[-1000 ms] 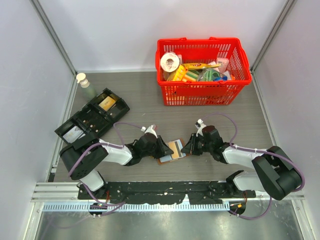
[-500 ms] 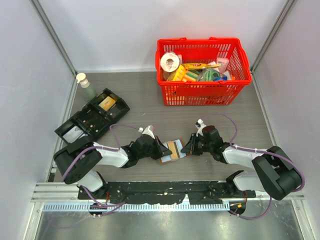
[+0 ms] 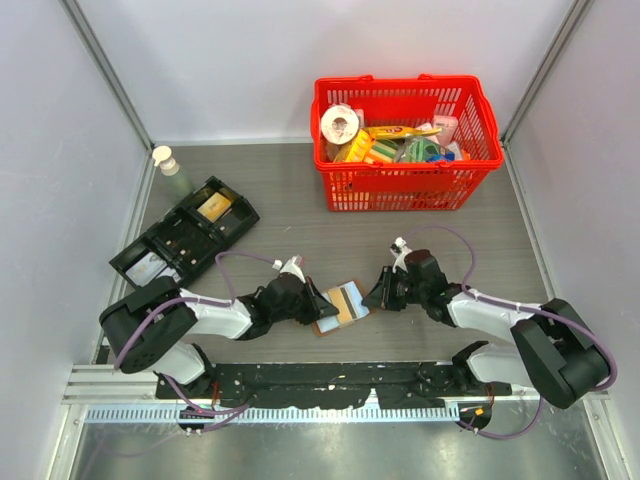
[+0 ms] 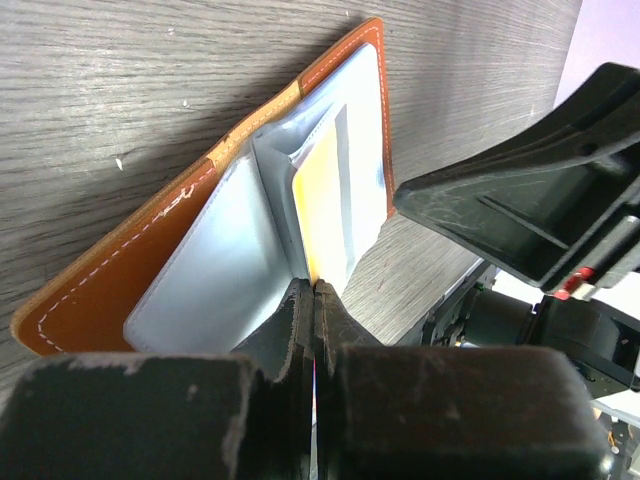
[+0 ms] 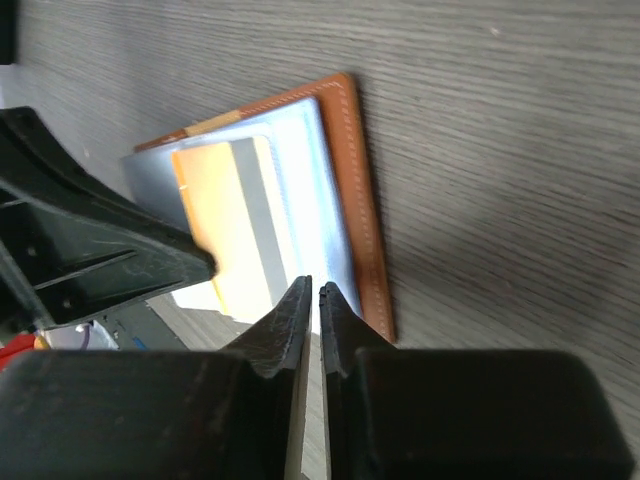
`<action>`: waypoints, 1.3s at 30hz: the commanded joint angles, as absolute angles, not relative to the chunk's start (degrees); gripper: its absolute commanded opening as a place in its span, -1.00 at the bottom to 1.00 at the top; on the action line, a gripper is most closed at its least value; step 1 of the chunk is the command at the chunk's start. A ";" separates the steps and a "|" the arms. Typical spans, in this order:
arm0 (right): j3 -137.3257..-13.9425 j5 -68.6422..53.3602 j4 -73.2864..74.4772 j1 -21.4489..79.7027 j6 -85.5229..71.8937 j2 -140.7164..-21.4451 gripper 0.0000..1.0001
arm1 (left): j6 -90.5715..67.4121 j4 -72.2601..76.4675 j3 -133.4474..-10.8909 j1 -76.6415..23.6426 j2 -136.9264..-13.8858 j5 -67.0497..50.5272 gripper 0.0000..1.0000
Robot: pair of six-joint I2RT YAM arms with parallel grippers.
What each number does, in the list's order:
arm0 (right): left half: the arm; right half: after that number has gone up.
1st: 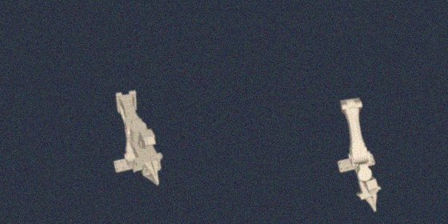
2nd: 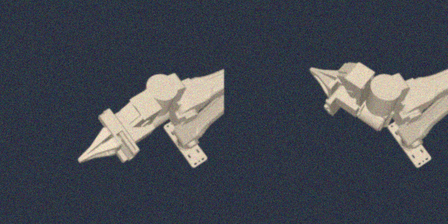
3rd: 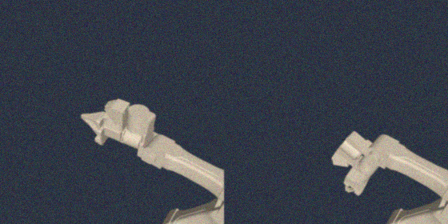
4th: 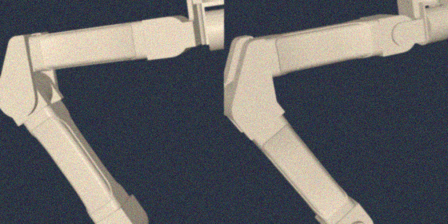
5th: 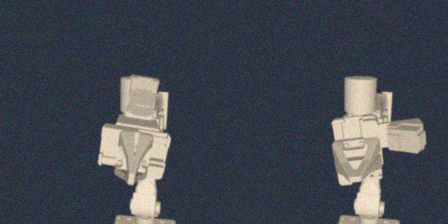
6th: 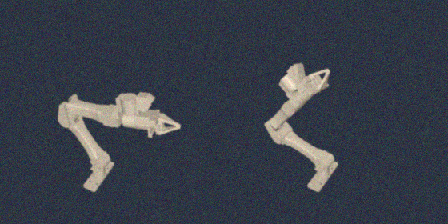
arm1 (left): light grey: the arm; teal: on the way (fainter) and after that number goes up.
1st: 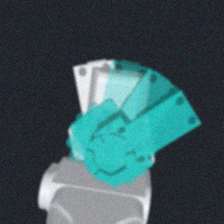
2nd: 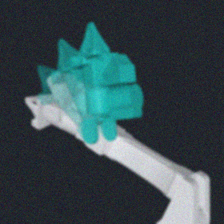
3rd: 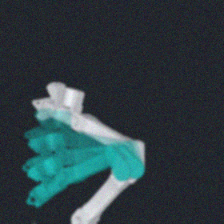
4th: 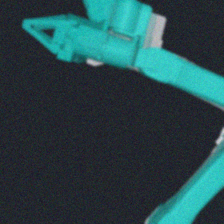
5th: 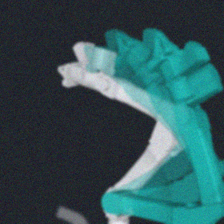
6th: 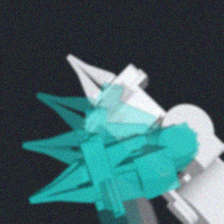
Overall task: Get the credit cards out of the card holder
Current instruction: Remove the credit card from the card holder.
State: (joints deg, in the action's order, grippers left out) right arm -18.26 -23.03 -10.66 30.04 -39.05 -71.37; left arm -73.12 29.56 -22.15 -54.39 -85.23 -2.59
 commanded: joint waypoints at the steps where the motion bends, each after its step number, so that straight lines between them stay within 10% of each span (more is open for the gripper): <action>1: -22.40 -26.89 -13.52 30.32 -38.50 -68.99 -0.72 | -71.81 29.18 -23.64 -54.67 -85.61 -2.11 -1.00; 39: -15.56 -22.68 -22.94 31.11 -40.17 -83.59 -0.80 | -77.61 33.14 -18.63 -53.79 -85.52 -0.88 -1.00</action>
